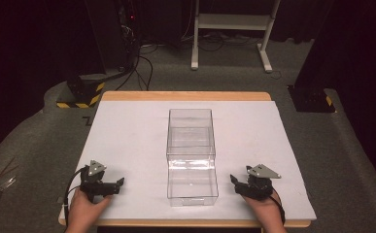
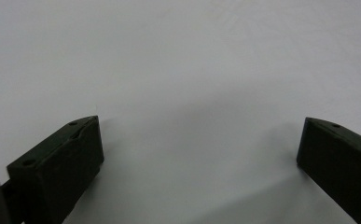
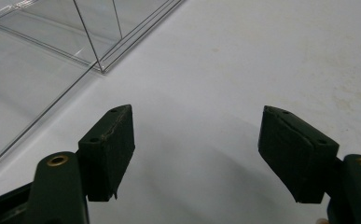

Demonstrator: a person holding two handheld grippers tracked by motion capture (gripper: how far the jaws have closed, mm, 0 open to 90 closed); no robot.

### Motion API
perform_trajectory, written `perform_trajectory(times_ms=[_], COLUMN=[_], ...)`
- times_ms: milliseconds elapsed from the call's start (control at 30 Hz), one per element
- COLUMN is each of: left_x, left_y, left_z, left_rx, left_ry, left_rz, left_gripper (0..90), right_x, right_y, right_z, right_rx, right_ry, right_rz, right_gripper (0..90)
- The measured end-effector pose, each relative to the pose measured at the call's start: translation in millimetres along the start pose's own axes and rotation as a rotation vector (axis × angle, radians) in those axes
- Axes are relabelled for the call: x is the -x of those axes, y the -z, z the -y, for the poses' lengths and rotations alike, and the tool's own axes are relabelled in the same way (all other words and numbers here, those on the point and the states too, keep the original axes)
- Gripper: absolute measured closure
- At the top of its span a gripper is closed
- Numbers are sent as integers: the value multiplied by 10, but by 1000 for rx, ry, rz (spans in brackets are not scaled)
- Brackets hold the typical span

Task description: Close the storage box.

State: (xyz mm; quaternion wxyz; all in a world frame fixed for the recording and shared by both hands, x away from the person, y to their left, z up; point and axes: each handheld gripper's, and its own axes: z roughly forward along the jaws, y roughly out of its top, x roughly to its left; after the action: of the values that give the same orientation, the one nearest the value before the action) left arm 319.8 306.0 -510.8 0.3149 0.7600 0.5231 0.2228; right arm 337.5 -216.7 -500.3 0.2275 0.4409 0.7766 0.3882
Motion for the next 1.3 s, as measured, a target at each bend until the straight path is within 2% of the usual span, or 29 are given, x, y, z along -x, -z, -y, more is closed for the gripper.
perform_trajectory(times_ms=[667,1300], left_x=[0,-1], left_y=[0,0], left_z=[0,0], left_rx=[0,0], left_ry=[1,0], left_rz=[0,1], left_gripper=[6,6], right_x=[20,19], right_y=[-10,20], right_z=[-5,-7], right_rx=[-11,-1], right_ry=[-21,-30], right_rz=[-1,4], right_gripper=[304,326])
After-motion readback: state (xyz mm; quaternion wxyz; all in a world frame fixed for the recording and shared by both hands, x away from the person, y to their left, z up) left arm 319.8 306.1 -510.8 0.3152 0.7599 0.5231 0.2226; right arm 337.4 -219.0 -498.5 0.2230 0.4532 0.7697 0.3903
